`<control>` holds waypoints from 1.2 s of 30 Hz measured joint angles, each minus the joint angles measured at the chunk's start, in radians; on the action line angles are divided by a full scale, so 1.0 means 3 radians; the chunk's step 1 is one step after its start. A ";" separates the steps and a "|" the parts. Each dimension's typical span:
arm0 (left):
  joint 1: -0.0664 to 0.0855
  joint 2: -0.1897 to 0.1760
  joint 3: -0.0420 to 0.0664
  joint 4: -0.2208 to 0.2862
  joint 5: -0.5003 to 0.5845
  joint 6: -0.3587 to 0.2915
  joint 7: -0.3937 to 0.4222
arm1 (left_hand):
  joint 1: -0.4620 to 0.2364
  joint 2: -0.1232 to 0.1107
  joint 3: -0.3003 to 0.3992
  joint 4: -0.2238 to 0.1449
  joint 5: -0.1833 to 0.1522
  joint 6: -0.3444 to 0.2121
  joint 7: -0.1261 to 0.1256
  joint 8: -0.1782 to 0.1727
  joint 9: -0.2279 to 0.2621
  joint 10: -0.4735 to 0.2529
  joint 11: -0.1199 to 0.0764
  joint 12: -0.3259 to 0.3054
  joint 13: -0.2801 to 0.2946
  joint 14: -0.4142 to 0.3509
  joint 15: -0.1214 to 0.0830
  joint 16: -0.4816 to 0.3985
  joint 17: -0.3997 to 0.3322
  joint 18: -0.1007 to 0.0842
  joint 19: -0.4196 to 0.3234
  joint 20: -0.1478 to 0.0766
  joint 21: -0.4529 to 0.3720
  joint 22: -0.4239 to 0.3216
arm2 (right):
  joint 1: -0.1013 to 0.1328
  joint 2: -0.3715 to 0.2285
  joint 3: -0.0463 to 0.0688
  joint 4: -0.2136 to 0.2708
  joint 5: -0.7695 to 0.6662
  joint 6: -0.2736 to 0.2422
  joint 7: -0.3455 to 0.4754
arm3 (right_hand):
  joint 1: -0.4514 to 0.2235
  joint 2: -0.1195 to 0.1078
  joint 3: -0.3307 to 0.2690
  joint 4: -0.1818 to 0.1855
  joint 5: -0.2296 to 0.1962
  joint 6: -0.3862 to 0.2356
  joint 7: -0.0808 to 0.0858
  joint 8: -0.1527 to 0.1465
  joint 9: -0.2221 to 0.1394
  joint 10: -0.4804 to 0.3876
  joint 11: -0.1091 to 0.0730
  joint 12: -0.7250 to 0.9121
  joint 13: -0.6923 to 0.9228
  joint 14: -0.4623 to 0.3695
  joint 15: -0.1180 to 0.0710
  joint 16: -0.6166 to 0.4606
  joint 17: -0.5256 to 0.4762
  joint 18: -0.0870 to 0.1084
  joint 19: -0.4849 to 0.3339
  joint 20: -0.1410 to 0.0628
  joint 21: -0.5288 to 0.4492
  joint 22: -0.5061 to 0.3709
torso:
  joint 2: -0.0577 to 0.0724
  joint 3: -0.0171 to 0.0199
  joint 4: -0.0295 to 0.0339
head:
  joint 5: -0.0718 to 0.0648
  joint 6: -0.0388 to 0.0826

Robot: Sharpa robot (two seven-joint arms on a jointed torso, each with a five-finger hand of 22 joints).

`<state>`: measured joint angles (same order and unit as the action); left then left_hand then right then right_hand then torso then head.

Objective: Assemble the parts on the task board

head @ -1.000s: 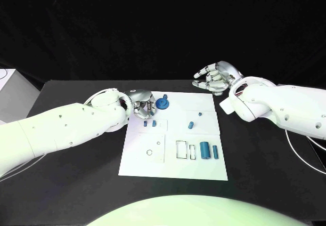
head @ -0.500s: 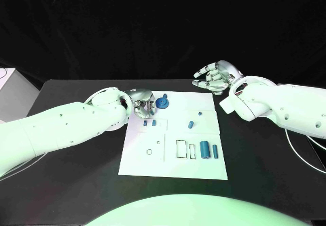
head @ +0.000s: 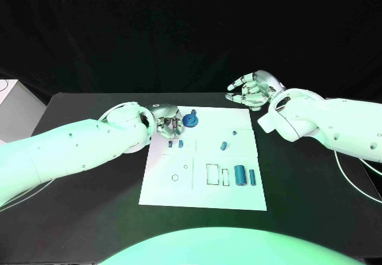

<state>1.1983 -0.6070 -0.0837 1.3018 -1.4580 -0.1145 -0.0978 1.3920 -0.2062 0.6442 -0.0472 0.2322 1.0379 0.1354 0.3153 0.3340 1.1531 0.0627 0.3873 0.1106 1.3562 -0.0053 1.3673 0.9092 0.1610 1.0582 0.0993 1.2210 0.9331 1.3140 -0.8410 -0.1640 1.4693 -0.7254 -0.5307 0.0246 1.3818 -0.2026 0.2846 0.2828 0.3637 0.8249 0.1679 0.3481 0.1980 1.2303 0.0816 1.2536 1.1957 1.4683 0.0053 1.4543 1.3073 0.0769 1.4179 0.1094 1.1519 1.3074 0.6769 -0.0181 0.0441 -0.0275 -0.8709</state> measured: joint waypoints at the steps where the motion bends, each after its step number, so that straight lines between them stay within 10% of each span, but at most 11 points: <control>1: 0.0000 -0.0002 0.0000 0.0001 0.0000 -0.0001 0.0000 | -0.0011 0.0011 0.0000 0.0000 0.0000 -0.0019 0.0006 -0.0018 -0.0010 -0.0009 0.0009 -0.0013 0.0001 0.0000 0.0000 0.0000 -0.0001 0.0000 -0.0008 0.0008 -0.0012 -0.0007 | 0.0000 0.0000 0.0000 0.0000 0.0000 0.0000 0.0000 | 0.0000 0.0000 0.0000 0.0000 0.0000 0.0000 0.0000 0.0000 0.0000 0.0000 0.0000 0.0000 0.0000 0.0000 0.0000 0.0000 0.0000 0.0000 0.0000 0.0000 0.0000 0.0000 | 0.0000 0.0000 0.0000 | 0.0002 0.0000; 36: -0.0019 -0.0030 -0.0012 0.0022 0.0001 -0.0020 -0.0027 | -0.0066 -0.0028 -0.0009 -0.0009 0.0001 -0.0311 0.0036 -0.0280 -0.0108 -0.0025 0.0025 -0.0042 0.0101 -0.0025 0.0024 0.0045 0.0038 0.0000 -0.0044 0.0021 -0.0020 -0.0016 | -0.0001 -0.0006 0.0000 -0.0004 0.0000 -0.0001 0.0002 | 0.0000 0.0000 0.0000 0.0000 0.0000 0.0000 0.0000 0.0000 0.0000 0.0000 0.0000 0.0000 -0.0010 0.0000 0.0000 -0.0013 0.0003 0.0000 0.0000 0.0000 0.0000 0.0002 | 0.0001 0.0000 -0.0003 | 0.0001 -0.0001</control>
<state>1.1927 -0.6158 -0.0872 1.3082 -1.4578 -0.1204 -0.1060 1.3720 -0.2145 0.6416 -0.0498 0.2325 0.9446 0.1462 0.2313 0.3017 1.1457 0.0700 0.3746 0.1409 1.3488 0.0021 1.3807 0.9205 0.1610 1.0450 0.1057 1.2149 0.9284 1.3139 -0.8430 -0.1640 1.4682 -0.7254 -0.5309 0.0252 1.3818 -0.2026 0.2845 0.2828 0.3637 0.8249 0.1679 0.3482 0.1980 1.2304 0.0816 1.2536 1.1926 1.4683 0.0053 1.4505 1.3081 0.0769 1.4179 0.1094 1.1519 1.3080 0.6773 -0.0181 0.0433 -0.0271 -0.8711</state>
